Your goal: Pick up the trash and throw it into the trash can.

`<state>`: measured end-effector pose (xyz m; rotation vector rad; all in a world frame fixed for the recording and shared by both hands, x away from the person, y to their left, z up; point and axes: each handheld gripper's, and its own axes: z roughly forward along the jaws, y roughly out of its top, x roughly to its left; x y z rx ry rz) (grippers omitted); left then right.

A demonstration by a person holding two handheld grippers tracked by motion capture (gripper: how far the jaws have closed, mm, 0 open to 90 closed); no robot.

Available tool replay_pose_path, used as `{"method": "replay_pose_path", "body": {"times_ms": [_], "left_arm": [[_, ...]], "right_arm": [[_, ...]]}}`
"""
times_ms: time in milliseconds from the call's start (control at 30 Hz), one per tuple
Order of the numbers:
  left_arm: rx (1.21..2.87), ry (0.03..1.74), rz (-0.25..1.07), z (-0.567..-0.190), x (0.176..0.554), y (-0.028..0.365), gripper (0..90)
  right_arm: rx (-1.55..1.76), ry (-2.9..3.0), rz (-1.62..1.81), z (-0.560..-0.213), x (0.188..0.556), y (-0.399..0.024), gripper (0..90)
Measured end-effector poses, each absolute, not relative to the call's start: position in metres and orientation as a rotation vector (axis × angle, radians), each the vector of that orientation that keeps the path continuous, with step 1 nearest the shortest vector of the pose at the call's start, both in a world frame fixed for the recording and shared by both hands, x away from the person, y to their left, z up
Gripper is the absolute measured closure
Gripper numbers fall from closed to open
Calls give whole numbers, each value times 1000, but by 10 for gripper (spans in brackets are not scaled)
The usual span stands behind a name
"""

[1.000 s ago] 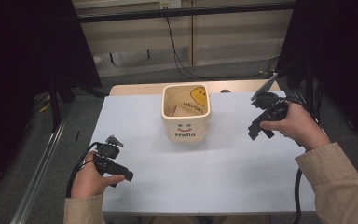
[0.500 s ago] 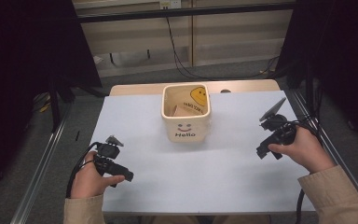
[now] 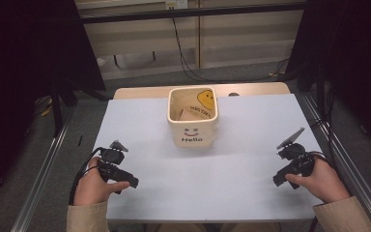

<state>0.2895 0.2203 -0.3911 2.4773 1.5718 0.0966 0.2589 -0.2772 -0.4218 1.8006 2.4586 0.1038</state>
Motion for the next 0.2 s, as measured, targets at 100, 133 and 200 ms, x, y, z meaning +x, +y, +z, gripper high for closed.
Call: {"method": "replay_pose_path", "body": {"times_ms": [100,133,200], "left_arm": [[2480,1573,95,-391,290,220,63],[2477,1575,97,-391,290,220,63],[2482,1571,96,-391,290,219,63]], "right_arm": [[1804,2446,113,-425,255,-277,83],[1806,2439,119,-426,254,-277,83],[1816,2440,111,-425,253,-277,83]]}}
